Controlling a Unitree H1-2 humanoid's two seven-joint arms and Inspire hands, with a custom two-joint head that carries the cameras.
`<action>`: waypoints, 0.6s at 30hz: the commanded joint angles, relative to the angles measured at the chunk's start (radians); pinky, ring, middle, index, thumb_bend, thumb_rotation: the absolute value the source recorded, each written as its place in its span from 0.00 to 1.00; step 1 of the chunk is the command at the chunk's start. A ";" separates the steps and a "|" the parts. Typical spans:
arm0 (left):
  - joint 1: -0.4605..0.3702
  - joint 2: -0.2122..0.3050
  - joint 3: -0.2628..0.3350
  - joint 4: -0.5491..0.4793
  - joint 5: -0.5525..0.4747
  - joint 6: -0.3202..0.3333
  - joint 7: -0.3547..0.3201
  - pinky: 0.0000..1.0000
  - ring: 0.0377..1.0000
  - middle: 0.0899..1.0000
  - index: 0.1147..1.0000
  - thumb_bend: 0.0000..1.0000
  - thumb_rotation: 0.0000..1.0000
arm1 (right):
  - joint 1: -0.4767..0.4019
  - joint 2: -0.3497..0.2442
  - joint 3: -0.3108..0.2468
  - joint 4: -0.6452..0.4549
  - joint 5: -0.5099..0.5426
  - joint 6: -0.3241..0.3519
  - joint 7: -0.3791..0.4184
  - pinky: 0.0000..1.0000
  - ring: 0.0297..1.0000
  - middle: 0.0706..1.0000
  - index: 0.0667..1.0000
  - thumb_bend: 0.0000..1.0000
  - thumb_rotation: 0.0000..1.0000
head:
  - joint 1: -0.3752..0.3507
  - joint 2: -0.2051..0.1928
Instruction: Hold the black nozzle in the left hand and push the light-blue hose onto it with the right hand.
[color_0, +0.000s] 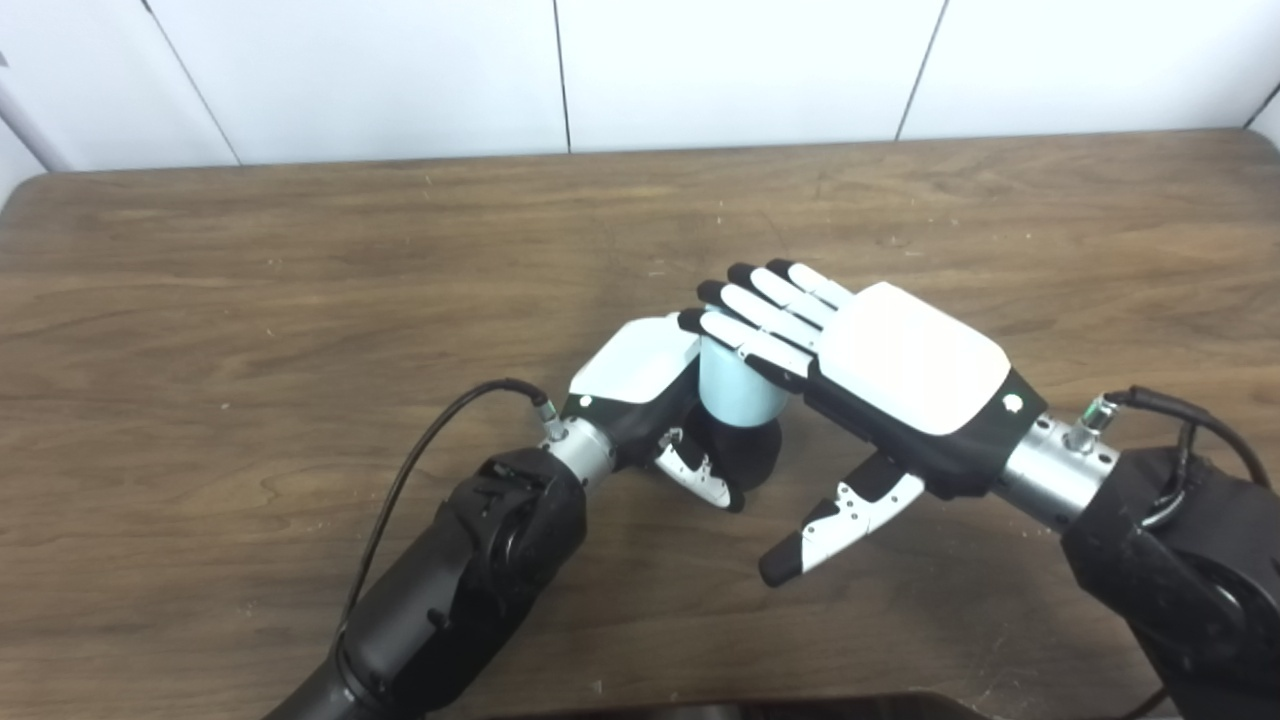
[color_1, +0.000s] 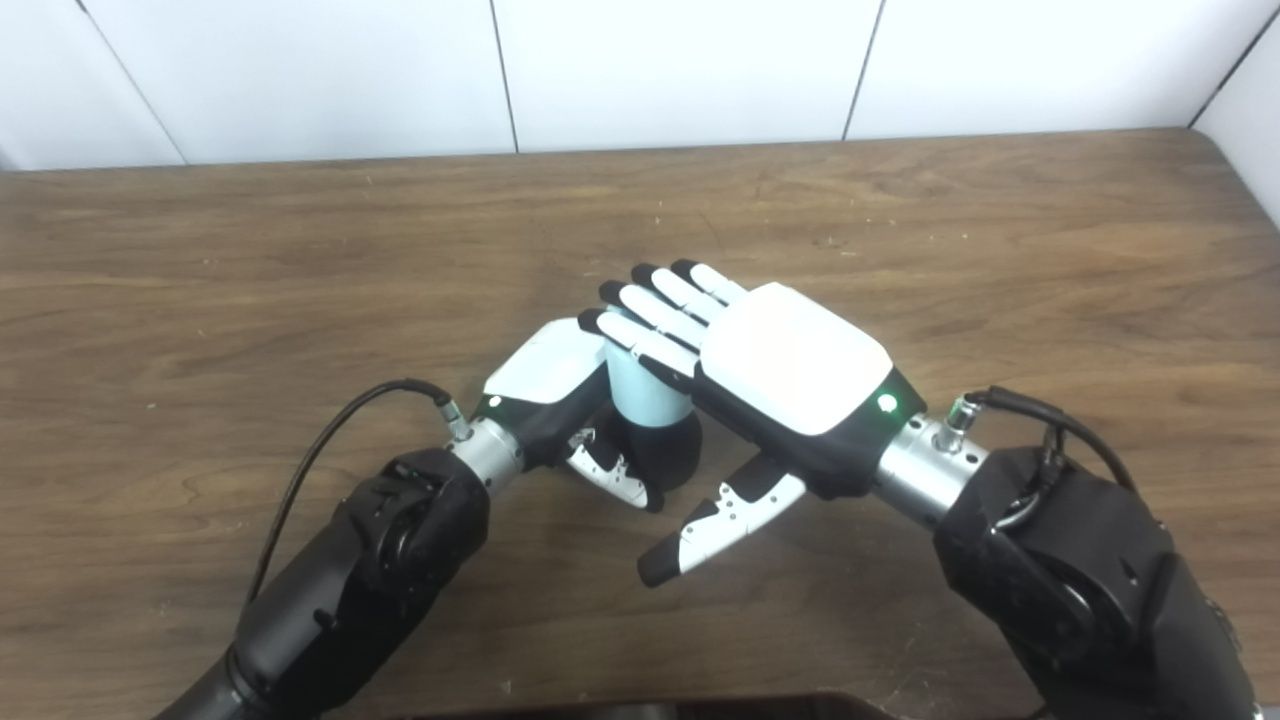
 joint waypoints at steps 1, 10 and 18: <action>0.062 0.046 -0.052 0.079 -0.002 0.055 -0.169 1.00 0.71 0.47 0.39 0.52 0.00 | 0.060 -0.021 0.063 0.055 0.009 -0.019 0.109 1.00 1.00 0.99 0.95 0.69 1.00 | -0.001 0.001; 0.062 0.046 -0.051 0.079 -0.002 0.056 -0.170 1.00 0.72 0.47 0.39 0.52 0.00 | 0.059 -0.021 0.071 0.060 0.008 -0.015 0.113 1.00 1.00 0.99 0.95 0.70 1.00 | -0.002 0.001; 0.062 0.048 -0.049 0.074 -0.008 0.056 -0.174 1.00 0.72 0.47 0.38 0.52 0.00 | 0.058 -0.023 0.070 0.059 0.010 -0.012 0.115 1.00 1.00 0.99 0.95 0.70 1.00 | 0.000 0.003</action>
